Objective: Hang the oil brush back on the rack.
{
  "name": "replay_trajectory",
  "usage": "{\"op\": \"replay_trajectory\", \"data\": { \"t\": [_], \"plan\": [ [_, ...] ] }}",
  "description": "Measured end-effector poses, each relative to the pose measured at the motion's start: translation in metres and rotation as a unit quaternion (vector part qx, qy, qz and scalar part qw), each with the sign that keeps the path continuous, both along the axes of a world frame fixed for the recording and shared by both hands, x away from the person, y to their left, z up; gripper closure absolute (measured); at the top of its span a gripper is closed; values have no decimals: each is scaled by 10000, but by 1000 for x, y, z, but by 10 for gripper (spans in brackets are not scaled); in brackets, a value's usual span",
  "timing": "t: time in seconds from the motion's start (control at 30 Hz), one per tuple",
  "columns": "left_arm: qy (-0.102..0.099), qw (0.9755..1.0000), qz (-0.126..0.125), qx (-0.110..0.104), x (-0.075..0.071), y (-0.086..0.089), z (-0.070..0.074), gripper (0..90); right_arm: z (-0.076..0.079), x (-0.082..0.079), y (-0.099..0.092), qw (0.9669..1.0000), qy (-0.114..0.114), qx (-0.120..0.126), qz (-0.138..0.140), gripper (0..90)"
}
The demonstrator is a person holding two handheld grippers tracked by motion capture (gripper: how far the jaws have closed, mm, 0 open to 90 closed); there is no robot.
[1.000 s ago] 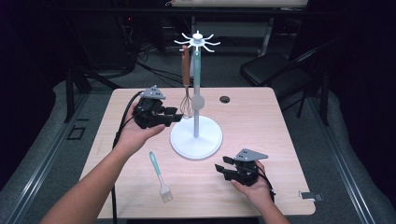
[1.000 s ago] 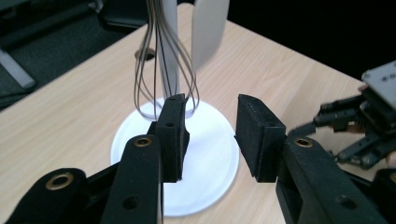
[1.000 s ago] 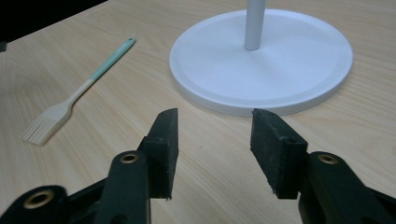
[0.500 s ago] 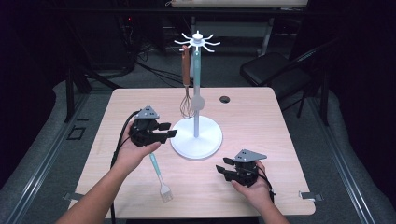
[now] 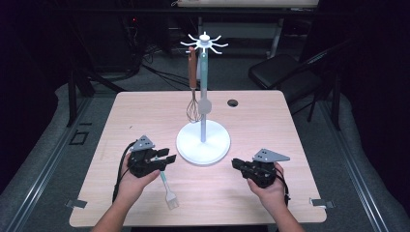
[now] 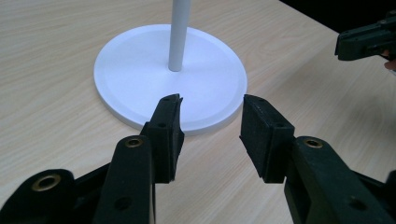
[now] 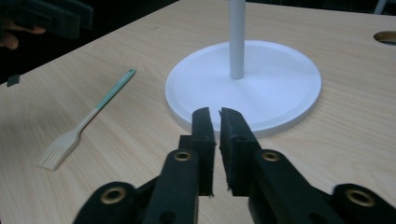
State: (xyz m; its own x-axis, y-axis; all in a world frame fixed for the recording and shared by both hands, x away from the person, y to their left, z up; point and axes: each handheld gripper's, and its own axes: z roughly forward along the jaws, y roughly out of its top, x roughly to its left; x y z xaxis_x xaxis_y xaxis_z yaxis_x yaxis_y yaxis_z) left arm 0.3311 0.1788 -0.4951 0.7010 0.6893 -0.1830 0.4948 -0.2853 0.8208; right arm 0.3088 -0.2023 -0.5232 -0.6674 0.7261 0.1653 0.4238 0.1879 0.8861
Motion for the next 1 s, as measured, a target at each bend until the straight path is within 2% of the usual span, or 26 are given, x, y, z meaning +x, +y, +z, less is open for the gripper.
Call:
{"op": "replay_trajectory", "data": {
  "t": [0.03,0.1,0.27,0.4,0.43,0.5,0.57,0.63,0.77,1.0],
  "plan": [
    [-18,10000,26,-18,-2,2,-3,567,3,1,-2,10000,-35,-42,-28,900],
    [-45,9999,104,-63,-5,6,-8,560,8,2,-5,9999,-65,69,-71,900],
    [105,9998,174,-84,-4,15,-19,542,28,8,-11,9994,-178,285,-103,900],
    [241,9995,191,-70,-3,16,-30,539,56,17,-11,9986,-413,312,-63,900],
    [267,9995,169,-61,-3,16,-31,538,66,21,-10,9980,-504,382,-37,900],
    [261,9995,143,-58,-4,14,-33,538,79,25,-10,9970,-629,449,-16,900],
    [231,9997,100,-43,-5,14,-33,538,94,28,-10,9963,-767,384,25,900],
    [223,9997,95,-64,-5,13,-33,538,108,31,-9,9951,-894,425,39,900],
    [246,9997,88,-19,-6,12,-35,538,133,39,-8,9933,-1079,414,70,900],
    [244,9997,51,-10,-6,10,-36,538,171,57,-3,9916,-1228,402,94,900]
  ]
}}
